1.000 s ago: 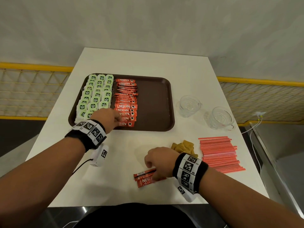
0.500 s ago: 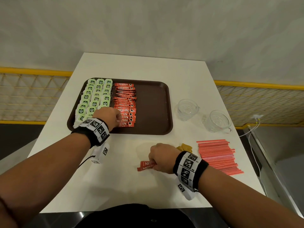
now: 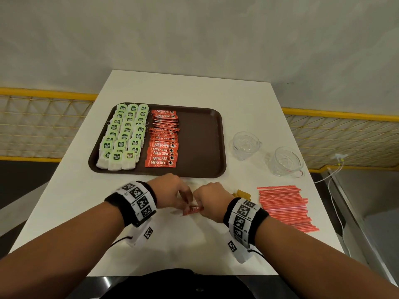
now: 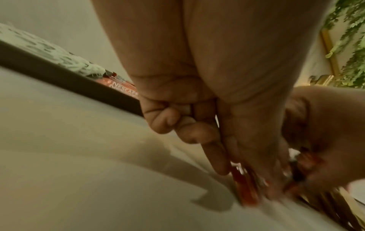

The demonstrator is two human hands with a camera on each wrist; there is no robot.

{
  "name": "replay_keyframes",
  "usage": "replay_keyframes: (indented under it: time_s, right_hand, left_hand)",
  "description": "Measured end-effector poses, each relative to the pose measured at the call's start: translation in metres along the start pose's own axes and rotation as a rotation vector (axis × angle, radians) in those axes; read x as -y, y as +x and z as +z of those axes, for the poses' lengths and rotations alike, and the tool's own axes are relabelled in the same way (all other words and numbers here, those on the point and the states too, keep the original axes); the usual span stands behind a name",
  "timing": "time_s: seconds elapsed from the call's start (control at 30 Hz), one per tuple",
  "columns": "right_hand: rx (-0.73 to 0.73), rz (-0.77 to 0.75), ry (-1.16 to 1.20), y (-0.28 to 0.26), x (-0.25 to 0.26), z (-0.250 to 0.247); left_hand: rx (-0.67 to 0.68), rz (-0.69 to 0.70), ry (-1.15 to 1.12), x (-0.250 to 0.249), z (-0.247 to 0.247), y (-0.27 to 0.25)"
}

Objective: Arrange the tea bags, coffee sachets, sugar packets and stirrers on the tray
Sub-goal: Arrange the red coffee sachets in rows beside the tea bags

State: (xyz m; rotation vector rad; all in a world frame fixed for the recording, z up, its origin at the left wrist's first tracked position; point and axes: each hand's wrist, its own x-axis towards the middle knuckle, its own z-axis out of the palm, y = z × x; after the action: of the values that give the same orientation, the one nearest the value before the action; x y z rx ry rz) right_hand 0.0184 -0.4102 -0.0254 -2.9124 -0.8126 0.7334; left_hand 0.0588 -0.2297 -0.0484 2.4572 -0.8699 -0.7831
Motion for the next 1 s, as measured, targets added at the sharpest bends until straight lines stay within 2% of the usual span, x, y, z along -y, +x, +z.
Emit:
replay_keyframes:
  time_s: [0.17,0.37,0.57,0.63,0.73,0.8,0.9,1.0]
  right_hand:
    - [-0.08,-0.001,0.079,0.004,0.0,-0.003]
    - [-0.203,0.079,0.189,0.01,-0.002,-0.015]
    - [-0.274,0.098,0.299,0.022,0.011,-0.02]
    - [-0.317,0.166,0.331,0.026,0.009,-0.019]
    - [-0.306,0.252,0.367,0.031,0.008,-0.016]
    - [-0.268,0.265,0.376,0.033,0.01,-0.014]
    - [-0.268,0.277,0.465,0.038,0.014,-0.013]
    - [-0.292,0.283,0.524,0.043,0.022,-0.016]
  left_hand:
    - [-0.065,-0.03,0.005,0.0,0.013,0.001]
    - [-0.223,-0.131,0.085,0.018,-0.012,-0.01]
    - [-0.305,-0.015,0.103,0.023,-0.02,-0.014]
    - [-0.377,-0.059,0.117,0.034,-0.03,-0.014]
    - [-0.485,-0.207,0.167,0.057,-0.042,-0.011]
    - [-0.46,-0.266,0.219,0.069,-0.045,-0.006]
    - [-0.404,-0.285,0.264,0.075,-0.045,-0.001]
    - [-0.444,-0.269,0.249,0.081,-0.046,0.002]
